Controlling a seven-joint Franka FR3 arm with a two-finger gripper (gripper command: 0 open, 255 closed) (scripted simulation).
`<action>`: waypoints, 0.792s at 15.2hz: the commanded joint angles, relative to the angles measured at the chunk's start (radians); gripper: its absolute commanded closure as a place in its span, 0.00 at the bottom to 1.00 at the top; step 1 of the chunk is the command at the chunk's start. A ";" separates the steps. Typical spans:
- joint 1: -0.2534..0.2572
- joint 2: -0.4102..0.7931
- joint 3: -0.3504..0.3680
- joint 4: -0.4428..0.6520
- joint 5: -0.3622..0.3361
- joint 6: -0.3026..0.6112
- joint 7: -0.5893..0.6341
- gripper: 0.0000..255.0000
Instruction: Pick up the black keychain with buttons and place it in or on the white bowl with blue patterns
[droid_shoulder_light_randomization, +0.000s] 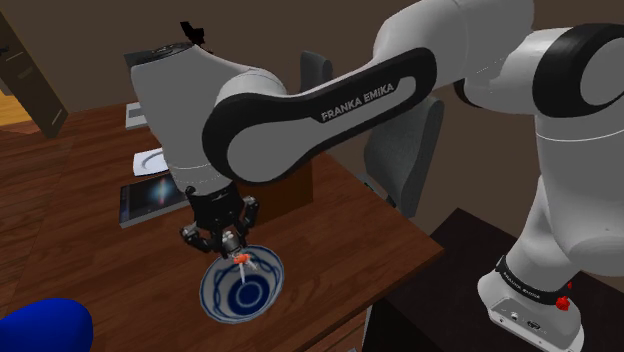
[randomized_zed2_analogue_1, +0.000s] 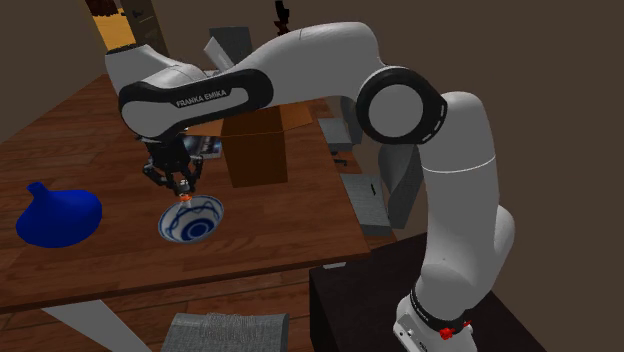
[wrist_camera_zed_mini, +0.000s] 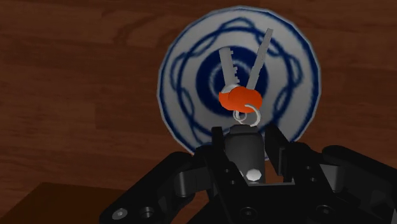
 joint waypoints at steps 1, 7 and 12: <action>0.000 0.007 -0.003 -0.018 -0.005 0.024 0.004 1.00; -0.004 0.022 -0.010 -0.078 -0.017 0.096 0.013 1.00; -0.004 0.040 -0.017 -0.121 -0.030 0.153 0.023 1.00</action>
